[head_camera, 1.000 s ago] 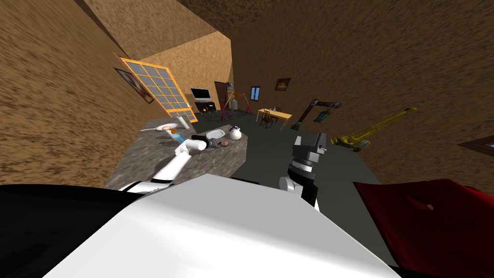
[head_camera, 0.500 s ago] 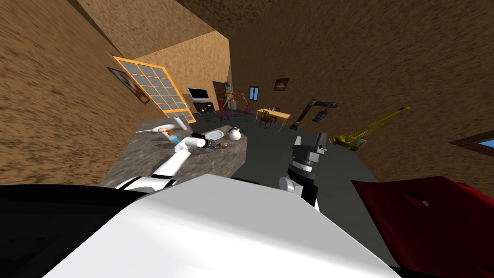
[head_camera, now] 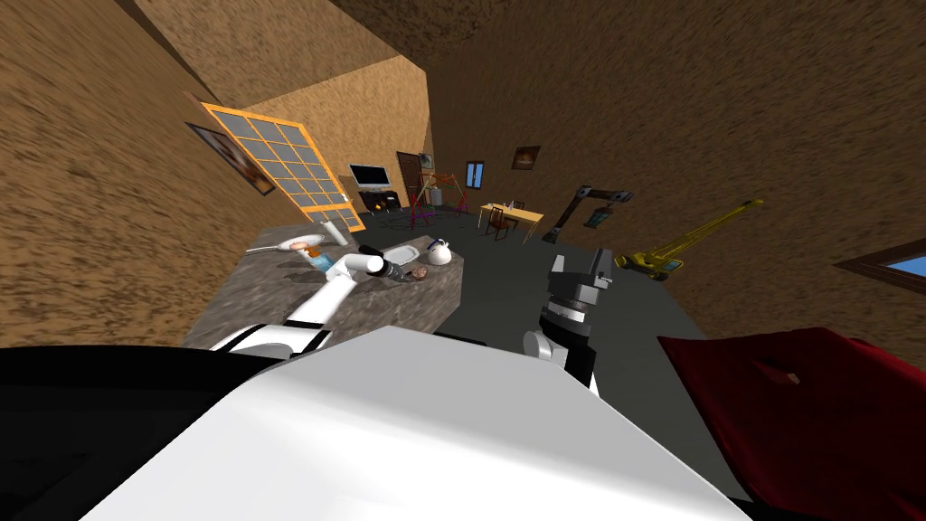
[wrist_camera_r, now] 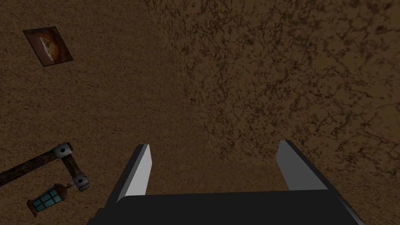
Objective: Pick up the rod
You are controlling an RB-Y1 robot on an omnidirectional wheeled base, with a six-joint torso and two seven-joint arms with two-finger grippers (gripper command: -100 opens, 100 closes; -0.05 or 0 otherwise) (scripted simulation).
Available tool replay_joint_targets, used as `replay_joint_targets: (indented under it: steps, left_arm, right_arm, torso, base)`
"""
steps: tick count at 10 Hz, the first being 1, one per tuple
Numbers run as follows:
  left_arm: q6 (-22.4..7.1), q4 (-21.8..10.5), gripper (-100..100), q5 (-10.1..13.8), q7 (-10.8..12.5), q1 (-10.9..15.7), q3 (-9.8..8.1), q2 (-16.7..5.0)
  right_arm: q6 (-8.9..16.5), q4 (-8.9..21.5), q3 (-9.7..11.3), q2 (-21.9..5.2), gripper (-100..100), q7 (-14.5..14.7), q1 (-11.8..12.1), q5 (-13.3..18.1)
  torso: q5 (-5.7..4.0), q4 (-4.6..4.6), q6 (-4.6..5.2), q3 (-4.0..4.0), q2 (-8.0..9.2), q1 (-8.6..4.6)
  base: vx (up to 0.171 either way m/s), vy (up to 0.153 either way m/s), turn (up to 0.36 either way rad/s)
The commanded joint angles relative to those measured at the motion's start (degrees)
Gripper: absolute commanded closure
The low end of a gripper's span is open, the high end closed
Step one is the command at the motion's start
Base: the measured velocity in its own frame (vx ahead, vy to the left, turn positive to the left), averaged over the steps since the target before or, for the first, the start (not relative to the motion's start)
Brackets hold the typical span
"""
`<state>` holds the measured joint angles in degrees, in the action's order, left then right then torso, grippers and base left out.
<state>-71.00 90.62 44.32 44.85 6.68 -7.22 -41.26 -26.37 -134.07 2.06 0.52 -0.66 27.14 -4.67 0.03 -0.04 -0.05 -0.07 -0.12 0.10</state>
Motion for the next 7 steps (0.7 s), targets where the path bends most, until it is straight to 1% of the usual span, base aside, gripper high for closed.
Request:
replay_joint_targets:
  steps: [1,2,3,4,5,7]
  left_arm:
    - [-2.9,-1.6,-100,1.5,1.4,1.1,-0.06,-0.6]
    - [-3.4,-1.6,-100,1.5,1.4,1.1,-0.06,-0.6]
    - [-5.6,-2.9,-100,2.7,2.5,2.0,-0.14,-1.0]
    - [-7.2,-4.1,-100,3.8,3.4,2.8,-0.21,-1.4]
    - [-7.9,-4.1,-100,3.8,3.4,2.8,-0.21,-1.4]
    - [-11.4,-6.3,-100,5.8,5.0,4.2,-0.33,-1.8]
  right_arm:
    - [0.0,0.0,0.0,0.0,0,0.0,0.0,0.0]
    - [0.0,0.0,0.0,0.0,0,0.0,0.0,0.0]
    - [0.0,0.0,0.0,0.0,0,0.0,0.0,0.0]
    - [0.0,0.0,0.0,0.0,0,0.0,0.0,0.0]
    - [0.0,0.0,0.0,0.0,0,0.0,0.0,0.0]
    - [0.0,0.0,0.0,0.0,0,0.0,0.0,0.0]
  torso:
    - [0.00,0.00,0.00,0.00,0.00,0.00]
    - [0.00,0.00,0.01,0.00,-0.01,0.02]
    - [0.00,0.00,0.00,0.00,0.01,0.02]
    - [0.00,0.00,0.00,-0.01,-0.02,0.03]
    - [0.01,-0.01,0.01,-0.05,-0.09,0.08]
    - [0.00,-0.01,0.00,-0.02,-0.04,0.02]
  base:
    - [0.037,0.032,-0.036]
    - [0.031,0.032,-0.018]
    - [0.039,0.034,-0.021]
    - [0.063,0.050,-0.037]
    - [0.046,0.036,-0.022]
    - [0.043,0.036,-0.026]
